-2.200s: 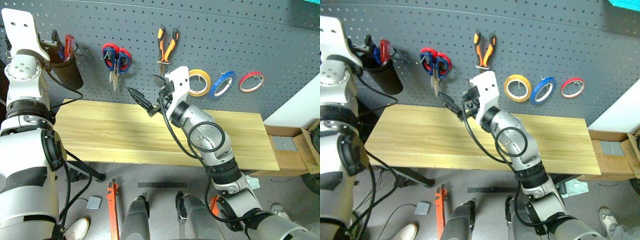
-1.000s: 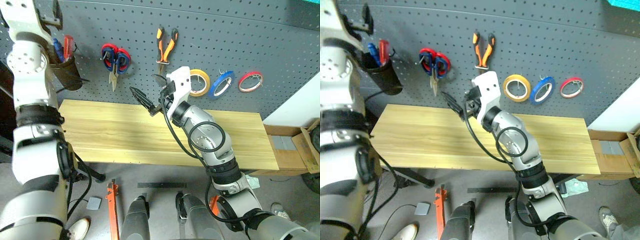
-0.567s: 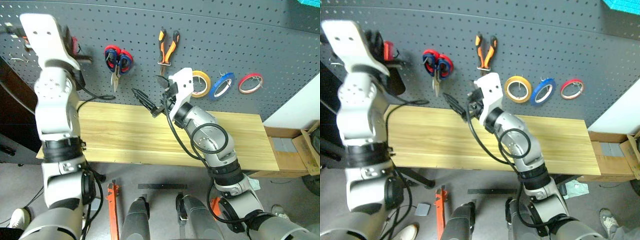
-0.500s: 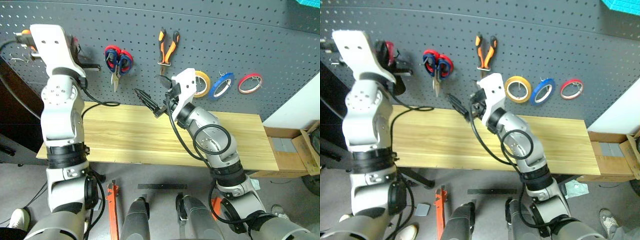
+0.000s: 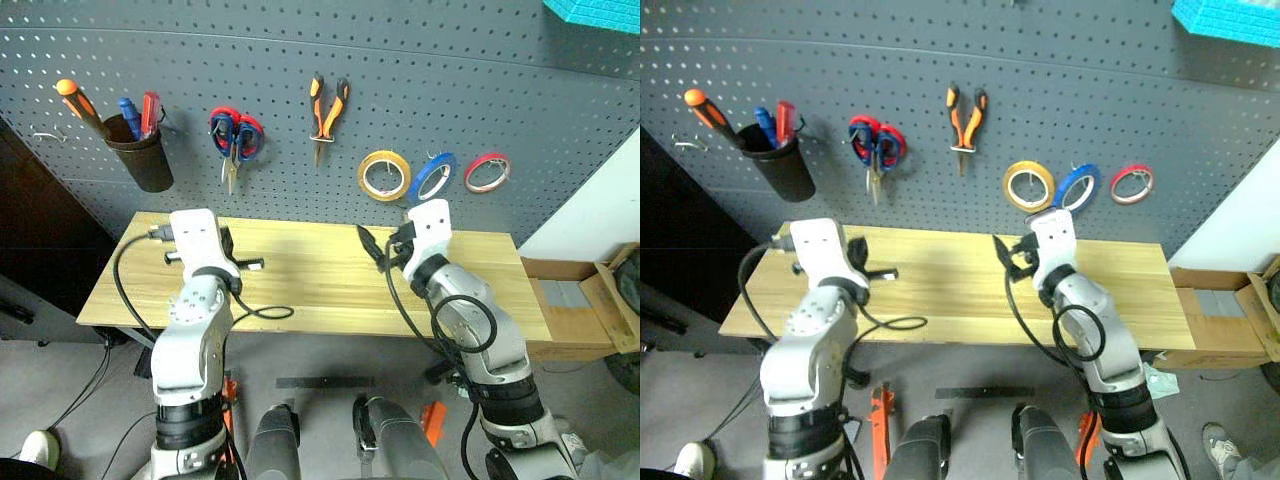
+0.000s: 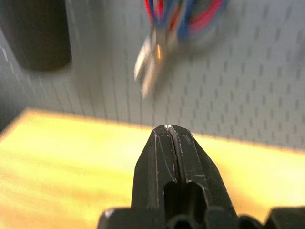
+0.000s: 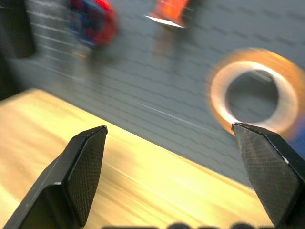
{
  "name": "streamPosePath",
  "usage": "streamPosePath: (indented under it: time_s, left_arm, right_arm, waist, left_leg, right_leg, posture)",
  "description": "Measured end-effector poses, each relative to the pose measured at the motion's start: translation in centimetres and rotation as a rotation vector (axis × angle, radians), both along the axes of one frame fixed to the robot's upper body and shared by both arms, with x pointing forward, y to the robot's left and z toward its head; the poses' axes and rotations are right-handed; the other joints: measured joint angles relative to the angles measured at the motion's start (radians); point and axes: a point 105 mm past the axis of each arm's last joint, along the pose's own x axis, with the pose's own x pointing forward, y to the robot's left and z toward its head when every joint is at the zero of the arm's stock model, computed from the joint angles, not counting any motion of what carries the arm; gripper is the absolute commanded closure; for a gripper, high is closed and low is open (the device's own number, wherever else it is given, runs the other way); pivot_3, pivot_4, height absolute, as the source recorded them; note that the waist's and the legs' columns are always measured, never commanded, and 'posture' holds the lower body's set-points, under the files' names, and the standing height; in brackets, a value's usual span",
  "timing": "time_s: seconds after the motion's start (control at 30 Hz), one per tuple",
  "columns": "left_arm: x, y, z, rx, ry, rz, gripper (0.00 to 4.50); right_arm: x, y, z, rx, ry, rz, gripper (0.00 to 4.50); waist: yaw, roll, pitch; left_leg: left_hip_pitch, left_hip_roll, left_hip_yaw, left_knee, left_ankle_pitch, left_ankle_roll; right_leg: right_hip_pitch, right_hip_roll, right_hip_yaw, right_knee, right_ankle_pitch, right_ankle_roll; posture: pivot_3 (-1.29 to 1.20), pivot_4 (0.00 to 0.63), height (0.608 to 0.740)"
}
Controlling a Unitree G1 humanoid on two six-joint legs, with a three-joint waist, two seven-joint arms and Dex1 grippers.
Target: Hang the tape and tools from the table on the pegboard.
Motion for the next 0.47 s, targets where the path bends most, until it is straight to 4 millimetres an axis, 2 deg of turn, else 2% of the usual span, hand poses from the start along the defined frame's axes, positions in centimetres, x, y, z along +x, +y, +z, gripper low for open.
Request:
streamPosePath:
  time_s: [0.07,0.27,0.47]
  left_arm:
    - [-0.4,0.0,-1.1,-0.001,0.033,0.003,4.47]
    - [-0.6,-0.1,-2.8,-0.007,0.079,-0.018,4.47]
    - [0.0,-0.2,-3.2,-0.012,0.082,-0.030,4.47]
  right_arm:
    - [0.2,-1.2,-0.7,0.010,0.021,-0.063,0.00]
    - [0.1,-2.9,-3.6,0.023,0.114,-0.147,0.00]
    - [0.2,-4.5,-6.0,0.031,0.167,-0.227,0.00]
  waist:
    - [-0.002,0.004,-0.005]
    - [-0.014,0.015,-0.034]
    - [-0.018,0.015,-0.061]
  left_leg:
    - [0.000,0.000,0.000,-0.001,0.000,0.000]
    - [0.000,0.000,0.001,-0.004,0.000,0.000]
    - [0.000,-0.001,0.005,-0.004,-0.003,0.004]
  right_leg:
    - [0.001,0.000,0.000,-0.004,0.000,0.000]
    - [0.007,0.000,0.000,-0.021,0.002,0.003]
    - [0.008,-0.002,0.001,-0.022,0.002,0.003]
  posture:
    - [-0.05,0.147,0.740]
    - [-0.05,0.119,0.740]
    - [-0.05,0.092,0.740]
